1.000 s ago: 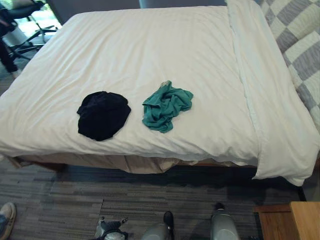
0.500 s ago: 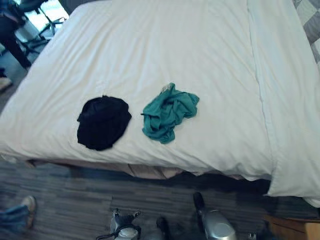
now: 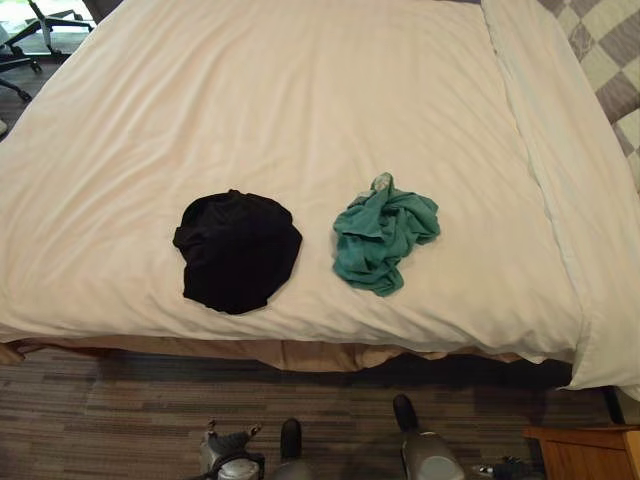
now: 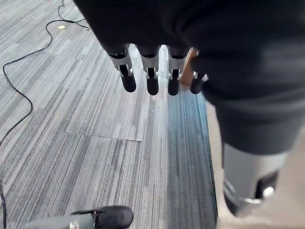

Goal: Tidy up the quilt and then pick up the clothes from the bed and put them into the laundry hamper.

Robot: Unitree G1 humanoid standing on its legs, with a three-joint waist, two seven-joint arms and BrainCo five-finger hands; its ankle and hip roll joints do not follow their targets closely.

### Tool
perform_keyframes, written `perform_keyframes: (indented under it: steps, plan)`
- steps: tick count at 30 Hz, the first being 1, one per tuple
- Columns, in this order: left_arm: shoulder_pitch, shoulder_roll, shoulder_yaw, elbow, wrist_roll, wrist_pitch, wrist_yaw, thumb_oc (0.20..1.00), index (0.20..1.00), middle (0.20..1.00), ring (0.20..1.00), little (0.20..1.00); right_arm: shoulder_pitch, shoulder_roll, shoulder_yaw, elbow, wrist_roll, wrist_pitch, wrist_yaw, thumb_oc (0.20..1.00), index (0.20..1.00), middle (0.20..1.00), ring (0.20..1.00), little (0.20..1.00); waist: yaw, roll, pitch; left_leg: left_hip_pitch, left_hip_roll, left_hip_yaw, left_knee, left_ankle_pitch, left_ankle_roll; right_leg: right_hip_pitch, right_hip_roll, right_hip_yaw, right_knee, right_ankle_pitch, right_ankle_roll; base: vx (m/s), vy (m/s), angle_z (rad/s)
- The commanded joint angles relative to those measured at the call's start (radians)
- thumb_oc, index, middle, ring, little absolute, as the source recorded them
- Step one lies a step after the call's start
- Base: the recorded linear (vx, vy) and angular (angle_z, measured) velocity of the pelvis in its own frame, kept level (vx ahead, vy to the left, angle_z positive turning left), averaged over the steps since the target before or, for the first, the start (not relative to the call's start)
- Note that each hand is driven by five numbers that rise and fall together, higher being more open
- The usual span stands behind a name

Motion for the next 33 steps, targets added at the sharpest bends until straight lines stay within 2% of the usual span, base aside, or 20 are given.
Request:
perform_keyframes:
  steps: [1, 2, 4, 6, 7, 8, 9, 11, 12, 14, 18, 20, 21, 23, 24, 26, 29, 30, 31, 33]
  plan:
    - [-0.001, 0.055, 0.017, 0.004, 0.085, -0.011, -0.002, 1.0, 1.0, 1.0, 1.0, 1.0, -0.033, -0.04, 0.075, 0.066, 0.043, -0.036, -0.065, 1.0, 1.0, 1.0, 1.0, 1.0, 0.03, 0.045, 0.037, 0.083, 0.005, -0.038, -0.062, 0.056, -0.005, -0.055, -0.15, -0.048, 0.251, 0.118, 0.01, 0.28, 0.483, 0.58]
    - [0.019, 0.06, 0.047, 0.008, 0.083, -0.001, -0.011, 1.0, 1.0, 1.0, 1.0, 1.0, -0.038, -0.033, 0.08, 0.068, 0.04, -0.033, -0.062, 1.0, 1.0, 1.0, 1.0, 1.0, 0.038, 0.046, 0.044, 0.125, -0.004, -0.006, -0.084, 0.051, 0.003, -0.07, -0.142, -0.074, 0.264, 0.141, 0.015, 0.26, 0.425, -0.1]
    - [0.019, 0.073, 0.053, 0.029, 0.067, 0.048, -0.018, 1.0, 1.0, 1.0, 1.0, 1.0, -0.043, -0.023, 0.101, 0.064, 0.038, -0.015, -0.048, 1.0, 1.0, 1.0, 1.0, 1.0, 0.023, 0.04, 0.039, 0.161, 0.0, 0.051, -0.11, 0.038, 0.021, -0.062, -0.039, -0.14, 0.202, -0.009, 0.012, 0.2, 0.248, -1.03]
    - [0.008, 0.072, 0.056, 0.04, 0.056, 0.054, -0.012, 1.0, 1.0, 1.0, 1.0, 1.0, -0.056, -0.019, 0.116, 0.069, 0.032, -0.012, -0.039, 1.0, 1.0, 1.0, 1.0, 1.0, 0.019, 0.028, 0.042, 0.171, -0.015, 0.078, -0.12, 0.03, 0.024, -0.072, 0.029, -0.182, 0.171, -0.023, 0.0, 0.05, 0.024, -0.68]
    - [-0.017, 0.066, 0.051, 0.052, 0.028, 0.041, 0.016, 1.0, 1.0, 1.0, 1.0, 1.0, -0.083, -0.006, 0.144, 0.082, 0.026, -0.017, -0.019, 1.0, 1.0, 1.0, 1.0, 1.0, 0.014, 0.01, 0.057, 0.205, -0.045, 0.114, -0.15, 0.016, 0.038, -0.124, 0.107, -0.23, 0.145, -0.006, -0.01, 0.01, -0.04, -0.54]
    - [-0.019, 0.064, 0.051, 0.052, 0.029, 0.039, 0.019, 1.0, 1.0, 1.0, 1.0, 1.0, -0.085, -0.005, 0.146, 0.083, 0.023, -0.016, -0.013, 1.0, 1.0, 1.0, 1.0, 1.0, 0.014, 0.01, 0.058, 0.208, -0.047, 0.116, -0.152, 0.015, 0.039, -0.128, 0.111, -0.231, 0.144, -0.004, -0.011, -0.01, -0.176, -0.61]
    - [-0.053, 0.049, 0.023, 0.045, 0.015, 0.028, 0.062, 1.0, 1.0, 1.0, 1.0, 1.0, -0.08, -0.002, 0.166, 0.081, 0.045, -0.021, -0.006, 1.0, 1.0, 1.0, 1.0, 1.0, -0.011, -0.007, 0.046, 0.185, -0.076, 0.099, -0.135, -0.006, 0.058, -0.119, 0.152, -0.152, 0.081, 0.012, -0.023, -0.01, -0.169, -0.3]
    - [-0.065, 0.037, 0.003, 0.043, -0.035, 0.008, 0.074, 1.0, 1.0, 1.0, 1.0, 1.0, -0.076, -0.003, 0.178, 0.089, 0.039, -0.027, -0.015, 1.0, 1.0, 1.0, 1.0, 1.0, -0.023, -0.012, 0.037, 0.16, -0.089, 0.1, -0.1, -0.015, 0.064, -0.096, 0.162, -0.13, 0.052, 0.01, -0.038, 0.02, -0.101, 0.51]
    - [-0.058, 0.016, 0.005, 0.026, -0.041, -0.019, 0.048, 1.0, 1.0, 1.0, 1.0, 1.0, -0.077, 0.001, 0.178, 0.095, 0.061, -0.022, -0.06, 1.0, 1.0, 1.0, 1.0, 1.0, -0.013, -0.017, 0.038, 0.108, -0.09, 0.144, 0.011, -0.028, 0.056, -0.041, 0.135, -0.174, 0.025, 0.0, -0.053, 0.08, -0.007, 1.46]
    - [-0.047, -0.002, 0.005, 0.002, 0.102, -0.047, 0.03, 1.0, 1.0, 1.0, 1.0, 1.0, -0.086, -0.007, 0.159, 0.094, 0.158, -0.041, -0.1, 1.0, 1.0, 1.0, 1.0, 1.0, 0.0, -0.017, 0.04, 0.071, -0.075, 0.132, 0.064, -0.026, 0.054, -0.012, 0.132, -0.166, 0.003, 0.008, -0.067, 0.09, 0.032, 0.93]
    - [-0.006, 0.009, 0.012, -0.042, 0.044, -0.135, 0.074, 1.0, 1.0, 1.0, 1.0, 1.0, -0.111, -0.044, 0.08, 0.055, 0.278, -0.116, -0.113, 1.0, 1.0, 1.0, 1.0, 1.0, 0.012, -0.01, 0.018, 0.101, -0.034, 0.064, -0.022, 0.03, 0.038, 0.021, 0.153, -0.112, -0.04, 0.017, -0.074, 0.15, 0.143, -0.1]
    - [-0.013, 0.015, 0.029, -0.016, 0.059, -0.254, 0.101, 1.0, 1.0, 1.0, 1.0, 1.0, -0.114, -0.056, 0.041, 0.014, 0.311, -0.178, -0.13, 1.0, 1.0, 1.0, 1.0, 1.0, 0.019, -0.024, 0.006, 0.108, -0.017, 0.051, -0.076, 0.052, 0.029, 0.025, 0.163, -0.095, -0.057, 0.015, -0.068, 0.07, 0.062, -0.35]
    - [-0.021, 0.025, 0.041, -0.029, 0.067, -0.268, 0.098, 1.0, 1.0, 1.0, 1.0, 1.0, -0.116, -0.067, 0.029, 0.002, 0.309, -0.193, -0.138, 1.0, 1.0, 1.0, 1.0, 1.0, 0.016, -0.024, 0.004, 0.113, -0.012, 0.055, -0.088, 0.057, 0.025, 0.028, 0.163, -0.096, -0.061, 0.015, -0.066, 0.08, 0.079, -0.33]
    - [-0.041, 0.051, 0.051, -0.09, 0.068, -0.237, 0.091, 1.0, 1.0, 1.0, 1.0, 1.0, -0.109, -0.095, 0.027, -0.038, 0.334, -0.209, -0.156, 1.0, 1.0, 1.0, 1.0, 1.0, 0.009, -0.022, 0.001, 0.127, 0.002, 0.07, -0.108, 0.069, 0.018, 0.039, 0.157, -0.11, -0.066, 0.013, -0.067, 0.12, 0.118, -0.1]
    - [-0.055, 0.118, 0.077, -0.274, 0.065, -0.15, 0.081, 1.0, 1.0, 1.0, 1.0, 1.0, -0.081, -0.151, -0.01, -0.204, 0.33, -0.235, -0.224, 1.0, 1.0, 1.0, 1.0, 1.0, 0.0, -0.017, -0.001, 0.133, 0.006, 0.072, -0.116, 0.076, 0.009, 0.054, 0.149, -0.108, -0.082, 0.017, -0.066, 0.12, 0.145, 0.03]
    - [-0.039, 0.185, 0.101, -0.444, 0.061, -0.088, 0.081, 1.0, 1.0, 1.0, 1.0, 1.0, -0.053, -0.196, -0.039, -0.385, 0.298, -0.217, -0.293, 1.0, 1.0, 1.0, 1.0, 1.0, -0.004, -0.017, 0.0, 0.134, 0.004, 0.077, -0.121, 0.078, 0.008, 0.06, 0.14, -0.109, -0.093, 0.024, -0.063, 0.11, 0.138, 0.07]
    - [0.006, 0.279, 0.2, -0.719, 0.081, -0.009, 0.066, 1.0, 1.0, 1.0, 1.0, 1.0, 0.003, -0.249, -0.142, -0.676, 0.196, -0.156, -0.352, 1.0, 1.0, 1.0, 1.0, 1.0, -0.015, -0.016, -0.002, 0.143, 0.003, 0.093, -0.141, 0.086, 0.006, 0.069, 0.126, -0.123, -0.117, 0.035, -0.054, 0.07, 0.103, 0.1]
    - [0.04, 0.324, 0.273, -0.892, 0.075, 0.058, 0.039, 1.0, 1.0, 1.0, 1.0, 1.0, 0.02, -0.275, -0.205, -0.848, 0.133, -0.088, -0.363, 1.0, 1.0, 1.0, 1.0, 1.0, -0.016, -0.017, -0.005, 0.147, -0.006, 0.091, -0.151, 0.083, 0.009, 0.073, 0.121, -0.122, -0.127, 0.038, -0.048, 0.07, 0.104, 0.0]
    - [0.049, 0.331, 0.287, -0.917, 0.082, 0.044, 0.033, 1.0, 1.0, 1.0, 1.0, 1.0, 0.024, -0.278, -0.215, -0.87, 0.11, -0.099, -0.365, 1.0, 1.0, 1.0, 1.0, 1.0, -0.015, -0.017, -0.005, 0.149, -0.009, 0.091, -0.153, 0.082, 0.01, 0.074, 0.12, -0.122, -0.129, 0.039, -0.047, 0.09, 0.106, -0.15]
    - [0.079, 0.365, 0.373, -1.113, 0.102, 0.091, -0.03, 1.0, 1.0, 1.0, 1.0, 1.0, 0.04, -0.327, -0.287, -1.047, 0.044, -0.016, -0.358, 1.0, 1.0, 1.0, 1.0, 1.0, -0.014, -0.019, -0.013, 0.157, -0.015, 0.1, -0.162, 0.076, 0.014, 0.082, 0.114, -0.127, -0.141, 0.039, -0.042, 0.09, 0.089, 0.01]
